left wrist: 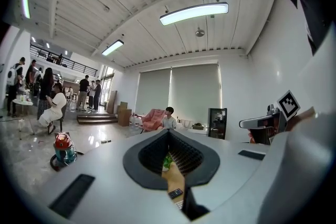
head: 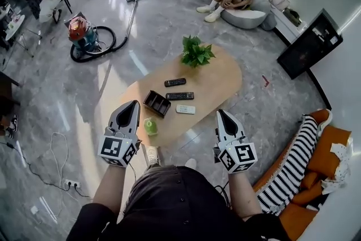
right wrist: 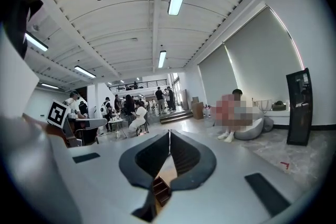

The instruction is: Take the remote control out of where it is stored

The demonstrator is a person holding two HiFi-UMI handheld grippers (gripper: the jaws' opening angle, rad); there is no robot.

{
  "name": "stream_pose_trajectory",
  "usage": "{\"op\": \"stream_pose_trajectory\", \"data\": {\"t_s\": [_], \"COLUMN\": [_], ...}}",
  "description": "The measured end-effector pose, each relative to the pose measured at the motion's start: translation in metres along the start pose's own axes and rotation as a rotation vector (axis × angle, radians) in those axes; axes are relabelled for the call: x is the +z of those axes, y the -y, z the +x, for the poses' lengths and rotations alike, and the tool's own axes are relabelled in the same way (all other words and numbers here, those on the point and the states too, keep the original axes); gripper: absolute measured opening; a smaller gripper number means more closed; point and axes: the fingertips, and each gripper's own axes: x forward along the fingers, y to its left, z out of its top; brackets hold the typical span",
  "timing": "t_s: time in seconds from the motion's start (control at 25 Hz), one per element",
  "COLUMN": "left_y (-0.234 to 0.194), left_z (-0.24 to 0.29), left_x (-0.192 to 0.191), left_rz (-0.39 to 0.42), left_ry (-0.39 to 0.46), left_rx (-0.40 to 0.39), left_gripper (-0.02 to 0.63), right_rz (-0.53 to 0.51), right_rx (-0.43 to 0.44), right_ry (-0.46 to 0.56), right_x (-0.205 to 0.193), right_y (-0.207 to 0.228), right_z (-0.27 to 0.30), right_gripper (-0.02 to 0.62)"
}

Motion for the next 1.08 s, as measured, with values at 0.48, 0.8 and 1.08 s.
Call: {"op": "stream_pose_trajectory", "data": {"t_s": [0.48,0.8,1.08], "left_y": [0.021,0.017,0.017], "left_z": [0.0,0.011,0.017], "left_x": [-0.005,-0.005,0.001], "left_rz": [0.012,0.005,0.005], "left_ry": [-0.025,-0.008,-0.017], "left_rx": [-0.019,-0.038,-0.024], "left_gripper": [0.006,0.006,0.006], "right_rz": [0.013,0.022,0.017], "right_rx": [0.014,-0.012,-0.05], "right_ry": [0.022,0.041,0.058], "right_x": [0.004,0.01,0.016], "right_y": [0.005,0.009,0.019], "right_z": [0.001,0.002,-0.001], "right_gripper": [0.005,0.005,0.005]}}
